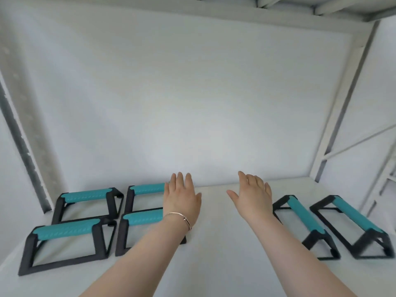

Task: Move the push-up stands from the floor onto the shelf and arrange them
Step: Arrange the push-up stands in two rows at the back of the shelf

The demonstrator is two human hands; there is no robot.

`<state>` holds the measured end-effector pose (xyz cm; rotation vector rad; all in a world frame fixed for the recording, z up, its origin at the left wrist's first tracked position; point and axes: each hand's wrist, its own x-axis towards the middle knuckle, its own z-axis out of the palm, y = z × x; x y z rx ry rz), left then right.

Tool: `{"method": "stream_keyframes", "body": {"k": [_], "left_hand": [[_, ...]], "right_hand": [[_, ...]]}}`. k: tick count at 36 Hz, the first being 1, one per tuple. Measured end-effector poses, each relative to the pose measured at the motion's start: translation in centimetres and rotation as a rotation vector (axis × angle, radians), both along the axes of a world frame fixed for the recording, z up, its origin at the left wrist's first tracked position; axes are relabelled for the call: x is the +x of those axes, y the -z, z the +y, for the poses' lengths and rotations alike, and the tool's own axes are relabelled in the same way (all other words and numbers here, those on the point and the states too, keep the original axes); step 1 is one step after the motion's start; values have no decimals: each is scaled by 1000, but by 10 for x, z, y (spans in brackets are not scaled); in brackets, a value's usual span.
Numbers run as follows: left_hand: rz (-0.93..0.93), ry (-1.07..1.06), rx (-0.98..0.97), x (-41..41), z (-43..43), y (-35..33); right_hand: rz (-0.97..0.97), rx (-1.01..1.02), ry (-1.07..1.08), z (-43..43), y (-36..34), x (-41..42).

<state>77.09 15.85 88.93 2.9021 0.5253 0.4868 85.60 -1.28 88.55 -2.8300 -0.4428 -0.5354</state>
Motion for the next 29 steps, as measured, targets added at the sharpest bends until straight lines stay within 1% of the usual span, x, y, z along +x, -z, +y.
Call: {"method": "stream_keyframes", "body": {"k": [5, 10, 15, 17, 20, 22, 25, 29], "left_hand": [[29, 55, -45, 36, -97, 5], [57, 91, -99, 66, -185, 10], [84, 58, -170, 90, -254, 15], [128, 28, -214, 98, -275, 18], [206, -23, -321, 111, -297, 26], [239, -52, -442, 119, -305, 31], [250, -76, -656, 129, -312, 35], [260, -109, -807, 140, -313, 34]], "right_hand": [[17, 6, 57, -93, -8, 24], [43, -30, 98, -175, -8, 45], [100, -74, 146, -239, 3, 66], [130, -90, 176, -259, 9, 73], [174, -93, 221, -280, 21, 84], [209, -83, 238, -291, 28, 91], [285, -31, 222, -300, 36, 101], [358, 33, 190, -304, 45, 112]]}}
